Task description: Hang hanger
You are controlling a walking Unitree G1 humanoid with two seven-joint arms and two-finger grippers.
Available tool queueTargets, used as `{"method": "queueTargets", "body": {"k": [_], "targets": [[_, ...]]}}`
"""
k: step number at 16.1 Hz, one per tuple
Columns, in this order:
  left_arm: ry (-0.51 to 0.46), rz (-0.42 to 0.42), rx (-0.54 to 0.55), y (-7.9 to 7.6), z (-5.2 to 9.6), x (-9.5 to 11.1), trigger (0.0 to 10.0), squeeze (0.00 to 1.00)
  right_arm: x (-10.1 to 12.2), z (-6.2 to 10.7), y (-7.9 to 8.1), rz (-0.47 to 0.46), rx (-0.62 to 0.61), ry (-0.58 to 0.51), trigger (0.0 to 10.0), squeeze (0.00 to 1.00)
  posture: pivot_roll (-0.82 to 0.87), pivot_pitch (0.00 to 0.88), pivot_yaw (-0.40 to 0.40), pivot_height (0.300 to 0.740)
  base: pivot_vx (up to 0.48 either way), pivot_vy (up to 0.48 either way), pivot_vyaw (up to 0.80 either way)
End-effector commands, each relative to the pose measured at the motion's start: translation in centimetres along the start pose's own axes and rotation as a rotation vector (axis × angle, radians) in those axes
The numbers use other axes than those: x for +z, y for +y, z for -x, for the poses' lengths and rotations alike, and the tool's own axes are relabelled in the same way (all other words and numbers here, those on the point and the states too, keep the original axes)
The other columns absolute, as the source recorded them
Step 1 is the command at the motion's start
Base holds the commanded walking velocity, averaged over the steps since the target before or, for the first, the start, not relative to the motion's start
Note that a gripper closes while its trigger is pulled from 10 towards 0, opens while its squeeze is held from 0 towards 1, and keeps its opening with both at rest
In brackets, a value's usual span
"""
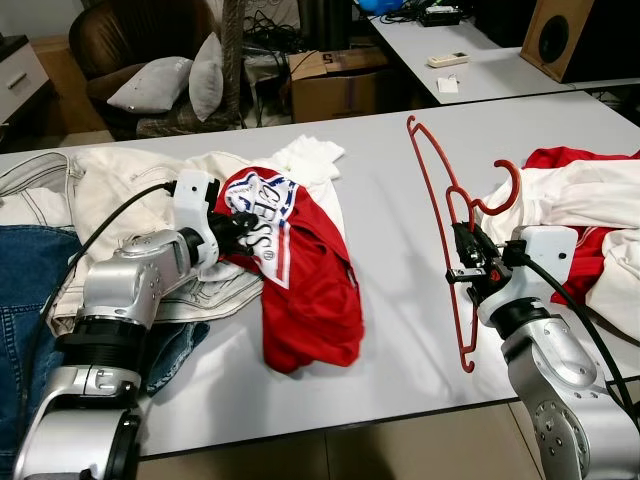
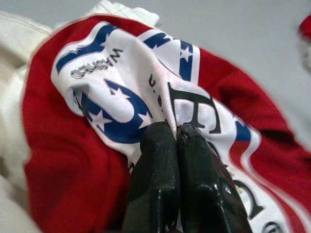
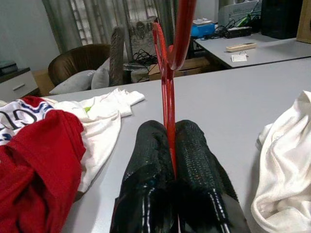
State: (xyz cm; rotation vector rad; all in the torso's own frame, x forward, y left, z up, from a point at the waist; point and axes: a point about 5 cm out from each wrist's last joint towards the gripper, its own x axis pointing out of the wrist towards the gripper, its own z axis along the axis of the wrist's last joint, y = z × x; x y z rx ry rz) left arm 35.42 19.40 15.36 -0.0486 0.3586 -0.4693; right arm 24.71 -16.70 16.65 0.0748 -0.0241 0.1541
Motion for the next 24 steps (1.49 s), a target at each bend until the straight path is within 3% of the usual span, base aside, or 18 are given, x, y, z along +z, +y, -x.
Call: {"method": "queueTargets", "body": {"k": [1, 3, 4, 5, 6, 7, 8, 10, 11, 12, 14, 16, 19, 20, 21, 23, 24], "targets": [[-0.045, -0.245, 0.128, 1.9, 0.2, 3.0, 0.0, 0.0, 0.5, -0.4, 0.1, 0.011, 0.004, -0.015, 10.0, 0.0, -0.01, 0.0, 0.094, 0.74, 0.0, 0.0, 0.0], [-0.152, -0.398, 0.215, 2.7, 0.4, 6.6, 0.0, 0.0, 0.8, -0.7, 0.1, 0.016, 0.004, -0.026, 10.0, 0.0, -0.01, 0.0, 0.094, 0.74, 0.0, 0.0, 0.0], [-0.368, -0.543, 0.164, 1.2, 1.2, 11.8, 0.0, 0.0, 1.3, -0.8, 0.1, 0.018, 0.004, -0.046, 10.0, 0.0, -0.02, 0.0, 0.092, 0.74, 0.0, 0.0, 0.0], [-0.53, -0.6, 0.084, -0.5, 2.1, 14.9, 0.0, 0.0, 1.6, -0.8, 0.0, 0.014, 0.0, -0.064, 10.0, 0.0, -0.02, 0.0, 0.092, 0.74, 0.0, 0.0, 0.0], [-0.858, -0.637, -0.394, -6.4, 5.3, 19.5, 0.0, 0.0, 2.4, -0.8, -0.3, -0.015, -0.031, -0.118, 10.0, 0.0, -0.02, 0.0, 0.091, 0.74, 0.0, 0.0, 0.0], [-0.8, -0.656, -0.548, -7.5, 5.4, 18.6, 0.0, 0.0, 2.5, -0.8, -0.4, -0.024, -0.04, -0.13, 10.0, 0.0, -0.02, 0.0, 0.092, 0.74, 0.0, 0.0, 0.0], [-0.647, -0.692, -0.627, -7.6, 4.8, 16.2, 0.0, 0.0, 2.6, -0.8, -0.4, -0.027, -0.04, -0.135, 10.0, 0.0, -0.02, 0.0, 0.096, 0.74, 0.0, 0.0, 0.0], [-0.278, -0.722, -0.74, -5.9, 3.9, 8.9, 0.0, 0.0, 2.6, -0.7, -0.2, -0.032, -0.034, -0.143, 10.0, 0.0, -0.03, 0.0, 0.098, 0.74, 0.0, 0.0, 0.0], [-0.086, -0.741, -0.698, -3.8, 4.2, 6.0, 0.0, 0.0, 2.4, -0.6, 0.0, -0.034, -0.028, -0.132, 10.0, 0.0, -0.02, 0.0, 0.098, 0.74, 0.0, 0.0, 0.0], [-0.019, -0.762, -0.654, -2.7, 4.3, 5.2, 0.0, 0.0, 2.3, -0.5, 0.0, -0.034, -0.024, -0.126, 10.0, 0.0, -0.02, 0.0, 0.098, 0.74, 0.0, 0.0, 0.0], [0.129, -0.836, -0.382, 1.9, 5.2, 3.8, 0.0, 0.0, 1.5, -0.5, 0.5, -0.024, 0.001, -0.093, 10.0, 0.0, -0.01, 0.0, 0.092, 0.74, 0.0, 0.0, 0.0], [0.215, -0.855, -0.258, 4.0, 6.3, 3.6, 0.0, 0.0, 1.2, -0.6, 0.7, -0.015, 0.013, -0.075, 10.0, 0.0, -0.01, 0.0, 0.09, 0.74, 0.0, 0.0, 0.0], [0.143, -0.872, -0.064, 5.6, 6.5, 5.4, 0.0, 0.0, 1.2, -0.8, 0.7, -0.02, 0.016, -0.078, 10.0, 0.0, 0.0, 0.0, 0.087, 0.74, 0.0, 0.0, 0.0], [-0.079, -0.785, 0.058, 5.4, 5.8, 8.0, 0.0, 0.0, 1.3, -0.9, 0.8, -0.022, 0.018, -0.082, 10.0, 0.0, 0.0, 0.0, 0.09, 0.74, 0.0, 0.0, 0.0], [-0.162, -0.735, 0.095, 5.3, 5.5, 8.9, 0.0, 0.0, 1.3, -0.9, 0.8, -0.021, 0.017, -0.082, 10.0, 0.0, 0.0, 0.0, 0.09, 0.74, 0.0, 0.0, 0.0], [-0.353, -0.383, 0.052, 4.0, 4.1, 10.6, 0.0, 0.0, 1.2, -0.9, 0.8, -0.027, 0.0, -0.08, 10.0, 0.0, -0.01, 0.0, 0.099, 0.74, 0.0, 0.0, 0.0], [-0.367, -0.247, 0.006, 3.3, 3.4, 10.8, 0.0, 0.0, 1.0, -0.8, 0.9, -0.03, -0.008, -0.073, 10.0, 0.0, -0.01, 0.0, 0.105, 0.74, 0.0, 0.0, 0.0]]}}
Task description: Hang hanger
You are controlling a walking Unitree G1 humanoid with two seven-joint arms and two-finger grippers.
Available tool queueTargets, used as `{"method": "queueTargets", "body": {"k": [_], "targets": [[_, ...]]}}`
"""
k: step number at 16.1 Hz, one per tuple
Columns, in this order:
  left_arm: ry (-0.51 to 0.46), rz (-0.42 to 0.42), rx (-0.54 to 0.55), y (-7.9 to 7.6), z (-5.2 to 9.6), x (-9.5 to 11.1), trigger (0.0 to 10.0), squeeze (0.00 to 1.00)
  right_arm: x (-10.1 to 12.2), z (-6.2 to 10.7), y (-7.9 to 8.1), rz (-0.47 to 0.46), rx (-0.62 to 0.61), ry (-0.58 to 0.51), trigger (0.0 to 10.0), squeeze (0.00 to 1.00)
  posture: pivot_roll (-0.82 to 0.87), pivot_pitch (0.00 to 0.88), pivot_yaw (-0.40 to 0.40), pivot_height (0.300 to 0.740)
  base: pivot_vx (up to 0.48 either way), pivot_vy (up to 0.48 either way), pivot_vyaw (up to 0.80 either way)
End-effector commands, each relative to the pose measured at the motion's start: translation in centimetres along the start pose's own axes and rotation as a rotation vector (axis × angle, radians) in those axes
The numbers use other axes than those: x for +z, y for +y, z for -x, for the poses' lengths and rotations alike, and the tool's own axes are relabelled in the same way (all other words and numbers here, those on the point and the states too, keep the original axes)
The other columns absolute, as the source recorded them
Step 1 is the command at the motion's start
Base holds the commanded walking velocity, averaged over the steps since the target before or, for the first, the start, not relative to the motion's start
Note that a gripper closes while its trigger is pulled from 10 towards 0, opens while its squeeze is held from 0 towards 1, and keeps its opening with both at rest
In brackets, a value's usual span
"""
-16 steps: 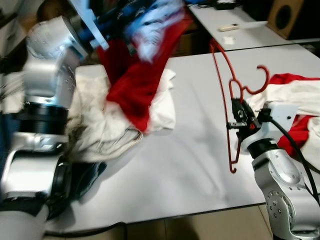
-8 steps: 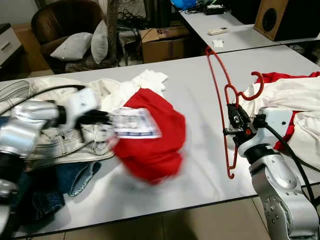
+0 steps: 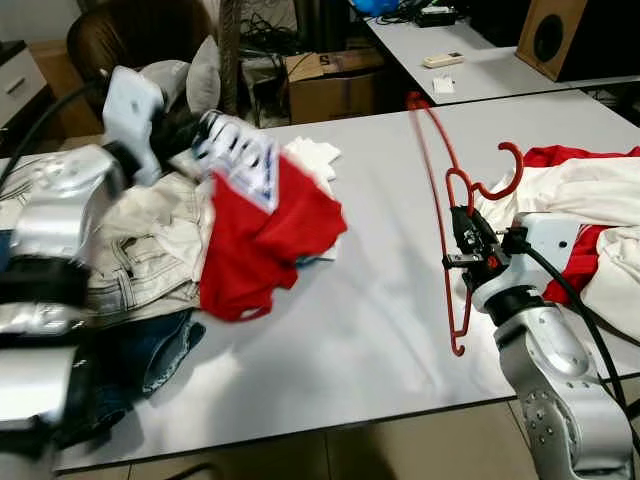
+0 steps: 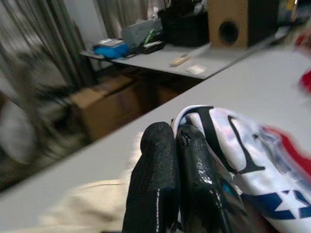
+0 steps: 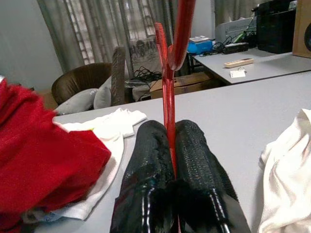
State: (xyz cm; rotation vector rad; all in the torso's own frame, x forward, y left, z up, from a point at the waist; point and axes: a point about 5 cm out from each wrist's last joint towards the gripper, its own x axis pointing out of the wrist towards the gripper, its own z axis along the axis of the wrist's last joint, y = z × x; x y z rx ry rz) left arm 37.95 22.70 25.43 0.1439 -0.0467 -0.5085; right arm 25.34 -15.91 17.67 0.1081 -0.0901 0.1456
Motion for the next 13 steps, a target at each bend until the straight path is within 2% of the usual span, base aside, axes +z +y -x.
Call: {"method": "queueTargets", "body": {"k": [1, 3, 5, 6, 7, 9, 11, 13], "targets": [[0.011, 0.073, 0.038, 0.5, 0.0, 0.1, 0.0, 0.0, -0.1, 0.0, 0.2, 0.0, -0.005, 0.002, 10.0, 0.0, -0.01, 0.0, 0.11, 0.74, 0.0, 0.0, 0.0], [0.119, 0.088, 0.148, 1.0, -0.6, -2.0, 0.0, 0.0, -0.4, 0.1, 0.2, 0.0, -0.01, 0.011, 10.0, 0.0, -0.01, 0.0, 0.12, 0.74, 0.0, 0.0, 0.0], [0.18, 0.126, 0.233, 1.3, -0.5, -3.3, 0.0, 0.0, -0.5, 0.2, 0.3, -0.003, -0.015, 0.016, 10.0, 0.0, -0.01, 0.0, 0.129, 0.74, 0.0, 0.0, 0.0], [0.217, 0.138, 0.272, 1.5, -0.3, -4.1, 10.0, 0.0, -0.5, 0.2, 0.4, -0.005, -0.016, 0.019, 10.0, 0.0, -0.01, 0.0, 0.132, 0.74, 0.0, 0.0, 0.0], [0.257, 0.111, 0.327, 2.1, 0.2, -5.1, 10.0, 1.0, -0.6, 0.3, 0.6, -0.008, -0.017, 0.021, 10.0, 0.0, -0.01, 0.0, 0.141, 0.74, 0.0, 0.0, 0.0], [0.222, 0.079, 0.331, 2.8, 0.6, -4.5, 10.0, 1.0, -0.8, 0.6, 0.6, -0.011, -0.023, 0.022, 10.0, 0.0, -0.01, 0.0, 0.142, 0.74, 0.0, 0.0, 0.0], [0.258, -0.009, 0.255, 2.8, 0.9, -4.2, 10.0, 1.0, -0.8, 0.8, 0.5, -0.011, -0.025, 0.029, 10.0, 0.0, -0.01, 0.0, 0.136, 0.74, 0.0, 0.0, 0.0], [0.252, -0.026, 0.23, 3.0, 1.3, -3.8, 10.0, 1.0, -0.9, 0.9, 0.4, -0.002, -0.02, 0.036, 10.0, 0.0, 0.0, 0.0, 0.127, 0.74, 0.0, 0.0, 0.0]]}}
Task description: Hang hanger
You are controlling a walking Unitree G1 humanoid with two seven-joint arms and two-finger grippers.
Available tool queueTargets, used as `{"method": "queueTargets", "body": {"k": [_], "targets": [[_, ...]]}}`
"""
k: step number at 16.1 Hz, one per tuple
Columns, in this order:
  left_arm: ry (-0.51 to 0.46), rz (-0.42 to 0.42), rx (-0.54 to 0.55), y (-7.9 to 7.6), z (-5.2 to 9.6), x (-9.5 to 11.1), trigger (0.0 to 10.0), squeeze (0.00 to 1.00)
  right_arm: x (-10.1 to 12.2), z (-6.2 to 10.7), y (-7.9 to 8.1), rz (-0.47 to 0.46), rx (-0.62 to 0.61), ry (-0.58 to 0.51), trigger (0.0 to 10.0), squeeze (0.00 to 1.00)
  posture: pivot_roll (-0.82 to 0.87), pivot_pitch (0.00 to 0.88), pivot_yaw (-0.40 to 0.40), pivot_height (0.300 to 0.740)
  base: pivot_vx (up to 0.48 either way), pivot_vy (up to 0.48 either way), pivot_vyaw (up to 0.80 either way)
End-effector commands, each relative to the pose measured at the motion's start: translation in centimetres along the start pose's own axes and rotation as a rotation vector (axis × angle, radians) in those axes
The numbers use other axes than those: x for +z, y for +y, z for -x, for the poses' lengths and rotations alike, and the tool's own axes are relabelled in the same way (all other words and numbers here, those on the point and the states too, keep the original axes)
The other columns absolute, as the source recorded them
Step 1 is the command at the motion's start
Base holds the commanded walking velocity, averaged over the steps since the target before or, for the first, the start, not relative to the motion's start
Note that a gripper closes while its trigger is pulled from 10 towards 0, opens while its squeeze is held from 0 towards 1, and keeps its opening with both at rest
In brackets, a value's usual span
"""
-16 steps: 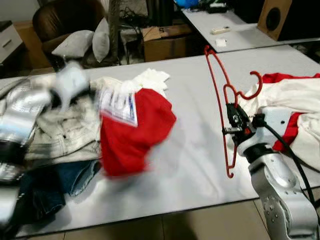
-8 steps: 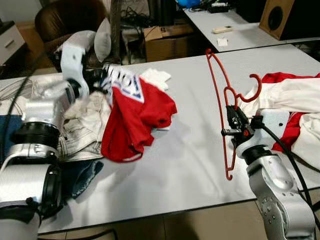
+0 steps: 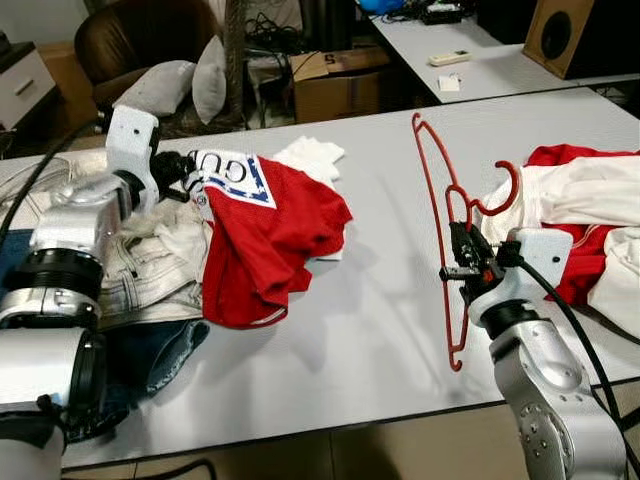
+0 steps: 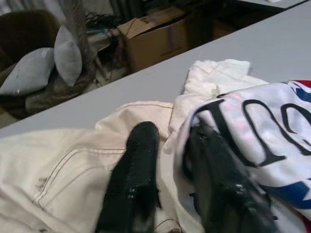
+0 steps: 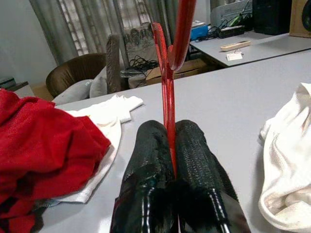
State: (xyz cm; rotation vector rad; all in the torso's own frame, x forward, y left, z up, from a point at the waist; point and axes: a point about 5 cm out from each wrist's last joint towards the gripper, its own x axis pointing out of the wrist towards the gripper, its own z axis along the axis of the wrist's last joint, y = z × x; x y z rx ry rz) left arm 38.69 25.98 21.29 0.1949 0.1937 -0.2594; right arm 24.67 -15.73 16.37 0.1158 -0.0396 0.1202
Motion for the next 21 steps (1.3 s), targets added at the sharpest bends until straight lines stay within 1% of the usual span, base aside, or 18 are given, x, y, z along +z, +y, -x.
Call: {"method": "queueTargets", "body": {"k": [1, 3, 4, 5, 6, 7, 9, 10, 12, 13, 14, 15, 16, 17, 18, 19, 20, 21], "targets": [[-0.013, -0.046, -0.003, 0.9, 0.7, 0.8, 10.0, 1.0, 0.3, 0.1, 0.0, 0.011, 0.007, -0.012, 10.0, 0.0, 0.0, 0.0, 0.122, 0.74, 0.0, 0.0, 0.0], [-0.073, -0.058, -0.042, 1.5, 1.6, 1.5, 10.0, 1.0, 0.7, 0.0, -0.3, 0.012, 0.005, -0.024, 10.0, 0.0, 0.01, 0.0, 0.116, 0.74, 0.0, 0.0, 0.0], [-0.094, -0.043, -0.097, 1.5, 2.3, 1.6, 10.0, 1.0, 0.8, 0.0, -0.2, 0.012, 0.014, -0.03, 10.0, 0.0, 0.01, 0.0, 0.115, 0.74, 0.0, 0.0, 0.0], [-0.097, -0.049, -0.144, 1.5, 2.8, 1.5, 10.0, 1.0, 0.8, 0.0, -0.2, 0.012, 0.022, -0.031, 10.0, 0.0, 0.01, 0.0, 0.11, 0.74, 0.0, 0.0, 0.0], [-0.103, -0.063, -0.227, 1.0, 3.5, 1.3, 10.0, 1.0, 0.8, 0.1, -0.2, 0.015, 0.035, -0.032, 10.0, 0.0, 0.01, 0.0, 0.106, 0.74, 0.0, 0.0, 0.0], [-0.103, -0.067, -0.268, 0.7, 3.8, 1.2, 10.0, 1.0, 0.8, 0.1, -0.2, 0.016, 0.041, -0.032, 10.0, 0.0, 0.01, 0.0, 0.104, 0.74, 0.0, 0.0, 0.0], [-0.044, -0.096, -0.451, -1.3, 5.6, -0.2, 10.0, 1.0, 1.0, 0.2, -0.6, 0.03, 0.051, -0.027, 10.0, 0.0, 0.01, 0.0, 0.098, 0.74, 0.0, 0.0, 0.0], [-0.029, -0.1, -0.489, -1.8, 6.0, -0.6, 10.0, 1.0, 1.0, 0.2, -0.7, 0.034, 0.055, -0.025, 10.0, 0.0, 0.01, 0.0, 0.098, 0.74, 0.0, 0.0, 0.0], [0.013, -0.122, -0.601, -3.7, 7.8, -1.8, 10.0, 1.0, 0.9, 0.3, -0.6, 0.049, 0.087, -0.013, 10.0, 0.0, 0.02, 0.0, 0.092, 0.74, 0.0, 0.0, 0.0], [0.015, -0.114, -0.619, -4.0, 8.1, -1.9, 10.0, 1.0, 0.8, 0.3, -0.5, 0.05, 0.093, -0.011, 10.0, 0.0, 0.02, 0.0, 0.09, 0.74, 0.0, 0.0, 0.0], [0.016, -0.104, -0.635, -4.3, 8.4, -2.0, 10.0, 0.85, 0.8, 0.4, -0.5, 0.052, 0.099, -0.009, 10.0, 0.0, 0.02, 0.0, 0.088, 0.74, 0.0, 0.0, 0.0], [0.017, -0.09, -0.685, -5.9, 9.1, -2.3, 10.0, 0.0, 0.8, 0.4, -0.4, 0.055, 0.114, -0.006, 10.0, 0.0, 0.02, 0.0, 0.086, 0.74, 0.0, 0.0, 0.0], [0.034, -0.077, -0.688, -6.7, 9.1, -2.7, 10.0, 0.0, 0.9, 0.5, -0.4, 0.058, 0.12, -0.005, 10.0, 0.0, 0.02, 0.0, 0.086, 0.74, 0.0, 0.0, 0.0], [0.064, -0.082, -0.673, -7.3, 8.8, -3.5, 10.0, 0.0, 0.9, 0.5, -0.3, 0.06, 0.124, -0.005, 10.0, 0.0, 0.01, 0.0, 0.085, 0.74, 0.0, 0.0, 0.0], [0.076, -0.085, -0.658, -7.7, 8.6, -3.9, 10.0, 0.0, 0.9, 0.5, -0.3, 0.061, 0.125, -0.005, 10.0, 0.0, 0.01, 0.0, 0.086, 0.74, 0.0, 0.0, 0.0], [0.09, -0.083, -0.62, -8.3, 8.1, -4.6, 10.0, 0.0, 1.0, 0.5, -0.3, 0.062, 0.127, -0.005, 10.0, 0.0, 0.01, 0.0, 0.085, 0.74, 0.0, 0.0, 0.0], [0.084, -0.123, -0.504, -8.6, 6.6, -5.2, 10.0, 0.0, 1.0, 0.6, -0.2, 0.062, 0.128, -0.005, 10.0, 0.0, 0.0, 0.0, 0.084, 0.74, 0.0, 0.0, 0.0], [0.056, -0.154, -0.394, -8.4, 5.4, -5.1, 10.0, 0.0, 1.0, 0.5, -0.2, 0.062, 0.128, -0.005, 10.0, 0.0, 0.0, 0.0, 0.085, 0.74, 0.0, 0.0, 0.0]]}}
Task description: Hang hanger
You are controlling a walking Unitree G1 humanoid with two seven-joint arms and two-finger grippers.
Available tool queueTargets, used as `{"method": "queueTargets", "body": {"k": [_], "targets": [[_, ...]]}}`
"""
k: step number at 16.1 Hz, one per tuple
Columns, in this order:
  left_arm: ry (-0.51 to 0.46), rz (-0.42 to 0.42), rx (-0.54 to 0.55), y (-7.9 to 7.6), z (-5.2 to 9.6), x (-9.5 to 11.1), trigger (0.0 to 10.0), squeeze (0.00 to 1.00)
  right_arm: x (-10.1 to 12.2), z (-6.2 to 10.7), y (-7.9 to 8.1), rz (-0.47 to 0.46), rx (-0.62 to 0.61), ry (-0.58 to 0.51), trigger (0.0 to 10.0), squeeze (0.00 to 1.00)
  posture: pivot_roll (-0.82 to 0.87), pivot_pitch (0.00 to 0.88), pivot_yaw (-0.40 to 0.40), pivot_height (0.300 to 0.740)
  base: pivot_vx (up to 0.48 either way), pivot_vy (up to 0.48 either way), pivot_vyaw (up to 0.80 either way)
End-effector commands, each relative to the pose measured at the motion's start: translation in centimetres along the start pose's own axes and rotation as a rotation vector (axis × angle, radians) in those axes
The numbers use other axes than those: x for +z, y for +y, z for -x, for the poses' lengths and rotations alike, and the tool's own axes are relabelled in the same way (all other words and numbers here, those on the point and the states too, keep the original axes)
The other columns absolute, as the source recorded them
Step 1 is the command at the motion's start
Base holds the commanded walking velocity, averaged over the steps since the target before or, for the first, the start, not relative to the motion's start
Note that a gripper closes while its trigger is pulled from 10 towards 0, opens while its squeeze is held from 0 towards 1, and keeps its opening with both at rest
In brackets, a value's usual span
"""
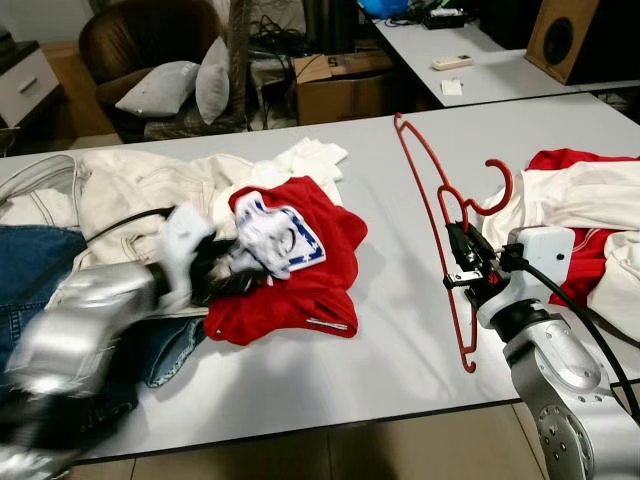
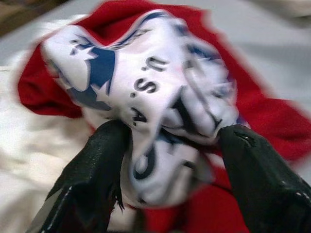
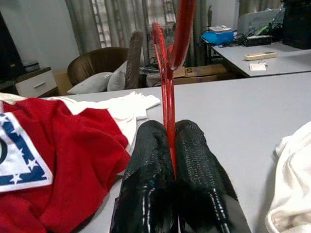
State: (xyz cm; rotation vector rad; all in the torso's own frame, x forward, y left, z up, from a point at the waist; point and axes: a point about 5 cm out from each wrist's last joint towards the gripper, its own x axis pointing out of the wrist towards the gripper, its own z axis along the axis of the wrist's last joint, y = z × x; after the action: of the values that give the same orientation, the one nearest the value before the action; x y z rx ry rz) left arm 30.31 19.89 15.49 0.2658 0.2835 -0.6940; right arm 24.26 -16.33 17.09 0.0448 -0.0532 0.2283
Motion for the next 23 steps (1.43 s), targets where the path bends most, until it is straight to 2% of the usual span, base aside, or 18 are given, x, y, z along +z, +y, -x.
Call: {"method": "queueTargets", "body": {"k": [1, 2, 3, 5, 6, 7, 8, 9, 12, 13, 14, 15, 17, 18, 19, 20, 21, 23], "targets": [[-0.017, -0.04, 0.1, 1.3, -0.1, 0.7, 1.2, 0.0, 0.2, 0.0, 0.3, -0.006, 0.015, -0.003, 10.0, 0.0, 0.0, 0.0, 0.084, 0.74, 0.0, 0.0, 0.0], [-0.055, -0.026, 0.208, 2.4, -0.8, 1.5, 0.0, 0.0, 0.3, 0.0, 0.3, -0.007, 0.011, -0.003, 10.0, 0.0, -0.01, 0.0, 0.084, 0.74, 0.0, 0.0, 0.0], [-0.055, -0.026, 0.208, 2.4, -0.8, 1.5, 0.0, 0.0, 0.3, 0.0, 0.3, -0.007, 0.011, -0.003, 10.0, 0.0, -0.01, 0.0, 0.084, 0.74, 0.0, 0.0, 0.0], [-0.115, -0.012, 0.326, 4.2, -1.6, 3.3, 0.0, 0.0, 0.3, -0.1, 0.3, -0.008, 0.007, -0.005, 10.0, 0.0, -0.01, 0.0, 0.082, 0.74, 0.0, 0.0, 0.0], [-0.214, 0.051, 0.424, 6.6, -2.4, 5.8, 0.0, 0.0, 0.4, -0.2, 0.1, -0.006, -0.008, -0.006, 10.0, 0.0, -0.01, 0.0, 0.08, 0.74, 0.0, 0.0, 0.0], [-0.236, 0.07, 0.44, 7.1, -2.6, 6.4, 0.0, 0.0, 0.4, -0.2, 0.0, -0.005, -0.014, -0.006, 10.0, 0.0, -0.02, 0.0, 0.08, 0.74, 0.0, 0.0, 0.0], [-0.254, 0.081, 0.466, 7.6, -2.6, 7.0, 0.0, 0.0, 0.4, -0.3, -0.1, -0.004, -0.02, -0.006, 10.0, 0.0, -0.02, 0.0, 0.08, 0.74, 0.0, 0.0, 0.0], [-0.281, 0.078, 0.54, 8.8, -2.4, 8.4, 0.0, 0.0, 0.5, -0.4, -0.3, -0.002, -0.032, -0.009, 10.0, 0.0, -0.02, 0.0, 0.082, 0.74, 0.0, 0.0, 0.0], [-0.323, 0.036, 0.675, 10.8, -1.4, 11.0, 0.0, 0.0, 0.6, -0.6, -0.5, -0.004, -0.056, -0.024, 10.0, 0.0, -0.02, 0.0, 0.095, 0.74, 0.0, 0.0, 0.0], [-0.303, 0.007, 0.632, 10.7, -1.8, 11.1, 0.0, 0.0, 0.6, -0.6, -0.4, -0.007, -0.063, -0.027, 10.0, 0.0, -0.02, 0.0, 0.105, 0.74, 0.0, 0.0, 0.0], [-0.3, -0.004, 0.544, 10.2, -2.3, 10.9, 0.0, 0.0, 0.7, -0.5, -0.3, -0.008, -0.062, -0.028, 10.0, 0.0, -0.03, 0.0, 0.112, 0.74, 0.0, 0.0, 0.0], [-0.276, -0.023, 0.363, 9.0, -2.9, 9.9, 10.0, 0.0, 0.7, -0.1, -0.1, -0.008, -0.058, -0.029, 10.0, 0.0, -0.04, 0.0, 0.128, 0.74, 0.0, 0.0, 0.0], [-0.273, -0.032, 0.186, 7.7, -2.6, 8.6, 10.0, 0.0, 0.7, 0.3, -0.1, 0.008, -0.042, -0.022, 10.0, 0.0, -0.04, 0.0, 0.137, 0.74, 0.0, 0.0, 0.0], [-0.277, -0.055, 0.086, 6.7, -1.9, 7.5, 10.0, 0.71, 0.7, 0.6, -0.1, 0.028, -0.021, -0.009, 10.0, 0.0, -0.05, 0.0, 0.141, 0.74, 0.0, 0.0, 0.0], [-0.271, -0.066, 0.039, 6.0, -1.6, 6.8, 10.0, 0.71, 0.6, 0.8, -0.1, 0.039, -0.012, -0.001, 10.0, 0.0, -0.05, 0.0, 0.14, 0.74, 0.0, 0.0, 0.0], [-0.259, -0.067, 0.011, 5.6, -1.3, 6.5, 10.0, 1.0, 0.7, 0.8, -0.1, 0.04, -0.007, 0.001, 10.0, 0.0, -0.05, 0.0, 0.136, 0.74, 0.0, 0.0, 0.0], [-0.232, -0.09, -0.055, 4.4, -0.4, 5.4, 10.0, 1.0, 0.7, 1.0, 0.5, 0.057, 0.05, 0.013, 10.0, 0.0, -0.05, 0.0, 0.134, 0.74, 0.0, 0.0, 0.0], [-0.175, -0.141, -0.093, 3.4, 0.8, 3.9, 10.0, 1.0, 0.2, 1.3, 1.2, 0.094, 0.119, 0.047, 10.0, 0.0, -0.06, 0.0, 0.135, 0.74, 0.0, 0.0, 0.0]]}}
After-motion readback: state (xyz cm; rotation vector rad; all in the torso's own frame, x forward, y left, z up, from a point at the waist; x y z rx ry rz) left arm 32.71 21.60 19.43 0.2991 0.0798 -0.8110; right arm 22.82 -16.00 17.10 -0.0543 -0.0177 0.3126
